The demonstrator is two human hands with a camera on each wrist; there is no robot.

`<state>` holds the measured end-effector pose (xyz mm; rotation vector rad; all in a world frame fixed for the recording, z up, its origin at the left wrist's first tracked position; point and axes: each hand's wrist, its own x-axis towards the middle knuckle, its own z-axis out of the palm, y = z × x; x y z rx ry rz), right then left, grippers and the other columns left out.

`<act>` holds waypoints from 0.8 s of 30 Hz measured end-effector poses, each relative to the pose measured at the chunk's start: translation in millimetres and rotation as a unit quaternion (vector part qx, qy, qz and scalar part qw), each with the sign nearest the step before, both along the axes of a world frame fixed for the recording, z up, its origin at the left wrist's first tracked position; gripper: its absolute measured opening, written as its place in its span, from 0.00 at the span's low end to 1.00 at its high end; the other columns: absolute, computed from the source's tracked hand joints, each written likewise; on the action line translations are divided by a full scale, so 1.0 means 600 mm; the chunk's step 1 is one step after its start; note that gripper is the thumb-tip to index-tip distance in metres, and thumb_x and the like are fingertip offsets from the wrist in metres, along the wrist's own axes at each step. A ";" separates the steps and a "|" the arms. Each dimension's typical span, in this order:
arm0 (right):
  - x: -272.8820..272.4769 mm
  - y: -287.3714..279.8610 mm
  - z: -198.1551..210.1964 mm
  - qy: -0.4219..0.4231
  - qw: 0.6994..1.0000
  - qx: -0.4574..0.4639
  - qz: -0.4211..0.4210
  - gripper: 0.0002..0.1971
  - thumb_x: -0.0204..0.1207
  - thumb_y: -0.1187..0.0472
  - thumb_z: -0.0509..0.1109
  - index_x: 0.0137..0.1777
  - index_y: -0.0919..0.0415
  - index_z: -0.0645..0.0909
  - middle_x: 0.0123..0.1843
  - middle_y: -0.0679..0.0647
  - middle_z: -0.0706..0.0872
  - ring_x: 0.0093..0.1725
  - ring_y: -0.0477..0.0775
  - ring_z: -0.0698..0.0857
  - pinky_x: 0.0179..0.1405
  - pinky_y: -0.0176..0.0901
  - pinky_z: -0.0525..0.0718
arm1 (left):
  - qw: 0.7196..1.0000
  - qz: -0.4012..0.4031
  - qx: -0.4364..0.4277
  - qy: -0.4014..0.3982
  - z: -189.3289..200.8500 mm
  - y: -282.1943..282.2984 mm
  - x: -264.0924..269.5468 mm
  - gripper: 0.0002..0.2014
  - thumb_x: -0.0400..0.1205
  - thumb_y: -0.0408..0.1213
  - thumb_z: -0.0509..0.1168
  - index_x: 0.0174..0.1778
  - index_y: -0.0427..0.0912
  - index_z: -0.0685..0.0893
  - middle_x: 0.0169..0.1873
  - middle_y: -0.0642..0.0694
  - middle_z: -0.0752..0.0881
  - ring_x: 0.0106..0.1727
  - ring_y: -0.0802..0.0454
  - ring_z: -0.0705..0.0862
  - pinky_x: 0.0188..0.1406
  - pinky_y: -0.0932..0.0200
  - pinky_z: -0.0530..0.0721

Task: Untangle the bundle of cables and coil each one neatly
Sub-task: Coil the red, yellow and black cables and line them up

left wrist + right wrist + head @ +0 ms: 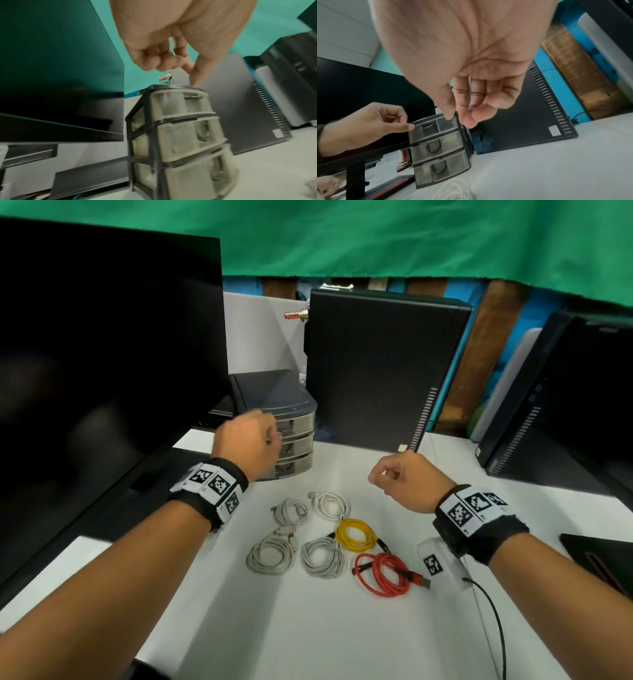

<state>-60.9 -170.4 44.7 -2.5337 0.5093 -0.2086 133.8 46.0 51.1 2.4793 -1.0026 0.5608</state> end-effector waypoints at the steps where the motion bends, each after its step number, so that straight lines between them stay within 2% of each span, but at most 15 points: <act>1: -0.004 0.001 -0.008 0.004 1.000 0.003 0.001 0.08 0.80 0.52 0.71 0.46 0.52 0.90 0.38 0.51 0.87 0.41 0.54 0.88 0.47 0.47 0.87 | 0.998 -0.008 0.053 0.035 -0.006 -0.005 -0.011 0.06 0.81 0.45 0.64 0.44 0.48 0.84 0.42 0.47 0.87 0.42 0.42 0.85 0.43 0.53 0.84; 3: -0.011 0.003 -0.019 0.015 1.000 0.006 0.003 0.07 0.80 0.51 0.71 0.46 0.50 0.89 0.39 0.51 0.87 0.41 0.53 0.88 0.48 0.49 0.88 | 0.984 -0.013 0.157 0.088 -0.024 -0.014 -0.021 0.12 0.82 0.48 0.63 0.58 0.53 0.85 0.50 0.47 0.89 0.51 0.41 0.87 0.52 0.50 0.86; 5: -0.016 0.007 -0.025 0.019 1.000 0.008 0.010 0.06 0.80 0.51 0.71 0.44 0.47 0.88 0.38 0.51 0.88 0.40 0.52 0.88 0.47 0.50 0.88 | 0.972 -0.008 0.200 0.124 -0.041 -0.019 -0.020 0.18 0.80 0.49 0.63 0.67 0.58 0.80 0.57 0.48 0.88 0.58 0.41 0.86 0.57 0.49 0.85; 11: -0.039 0.017 -0.027 0.031 0.999 0.012 0.010 0.06 0.81 0.51 0.70 0.45 0.45 0.87 0.36 0.52 0.88 0.38 0.52 0.87 0.47 0.52 0.88 | 0.953 0.035 0.250 0.166 -0.064 -0.032 -0.015 0.32 0.81 0.49 0.66 0.80 0.53 0.63 0.51 0.46 0.87 0.49 0.43 0.86 0.47 0.53 0.85; 14: -0.056 0.016 -0.030 0.049 0.999 0.010 0.006 0.06 0.82 0.51 0.69 0.46 0.45 0.88 0.38 0.51 0.88 0.39 0.52 0.87 0.48 0.51 0.88 | 0.956 0.045 0.217 0.190 -0.064 -0.038 -0.022 0.29 0.79 0.44 0.66 0.75 0.49 0.65 0.47 0.45 0.86 0.45 0.43 0.86 0.47 0.51 0.86; 18: -0.070 0.011 -0.035 0.059 0.998 0.012 -0.003 0.07 0.82 0.51 0.69 0.47 0.46 0.88 0.38 0.52 0.88 0.40 0.52 0.87 0.48 0.50 0.88 | 0.964 0.019 0.213 0.159 -0.053 -0.032 -0.040 0.24 0.79 0.47 0.65 0.71 0.46 0.71 0.56 0.43 0.87 0.55 0.41 0.86 0.54 0.49 0.85; 22: -0.056 0.017 -0.039 0.050 0.998 0.022 0.000 0.06 0.81 0.50 0.70 0.45 0.45 0.88 0.38 0.52 0.89 0.40 0.53 0.87 0.49 0.52 0.88 | 0.968 -0.019 0.212 0.131 -0.043 0.001 -0.061 0.20 0.82 0.54 0.63 0.69 0.54 0.80 0.55 0.49 0.89 0.55 0.46 0.87 0.57 0.49 0.86; 24: -0.037 0.032 -0.041 0.054 0.998 0.017 0.008 0.06 0.80 0.50 0.70 0.45 0.46 0.88 0.40 0.50 0.88 0.41 0.51 0.87 0.51 0.51 0.88 | 0.976 -0.045 0.148 0.153 -0.037 0.017 -0.065 0.15 0.83 0.51 0.63 0.63 0.56 0.85 0.51 0.50 0.89 0.51 0.47 0.86 0.55 0.49 0.86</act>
